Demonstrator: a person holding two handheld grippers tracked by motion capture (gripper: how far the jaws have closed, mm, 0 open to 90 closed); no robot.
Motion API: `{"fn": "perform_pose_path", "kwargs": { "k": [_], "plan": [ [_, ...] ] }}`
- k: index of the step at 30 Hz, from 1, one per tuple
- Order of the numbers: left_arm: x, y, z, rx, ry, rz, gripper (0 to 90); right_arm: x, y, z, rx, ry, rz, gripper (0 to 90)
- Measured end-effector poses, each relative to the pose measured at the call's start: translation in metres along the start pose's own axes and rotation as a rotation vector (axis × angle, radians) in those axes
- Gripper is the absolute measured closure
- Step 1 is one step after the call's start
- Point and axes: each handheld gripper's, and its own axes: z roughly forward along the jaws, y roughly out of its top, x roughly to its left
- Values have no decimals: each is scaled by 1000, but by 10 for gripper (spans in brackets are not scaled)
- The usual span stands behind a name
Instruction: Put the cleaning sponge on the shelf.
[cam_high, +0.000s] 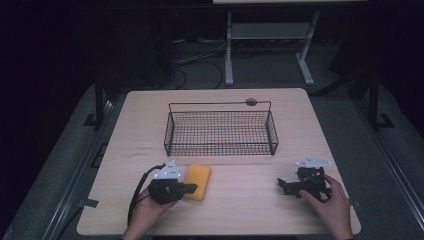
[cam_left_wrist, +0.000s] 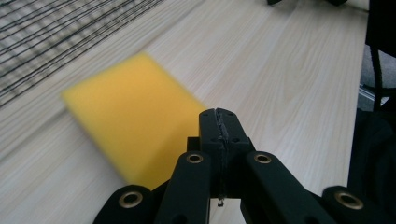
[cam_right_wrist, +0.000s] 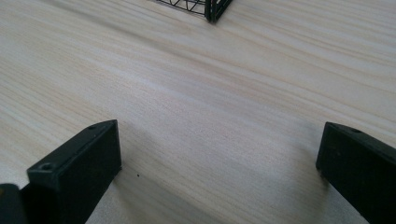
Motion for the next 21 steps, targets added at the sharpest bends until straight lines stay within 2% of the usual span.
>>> {"fn": "perform_pose_path", "kwargs": {
  "k": [8,15,21],
  "plan": [
    [-10,10,17,33,-25,49,898,0,0,0,0,0,0,0],
    [-11,12,27,56,-28,58,898,0,0,0,0,0,0,0],
    [-8,9,28,77,-21,52,898,0,0,0,0,0,0,0]
  ]
}}
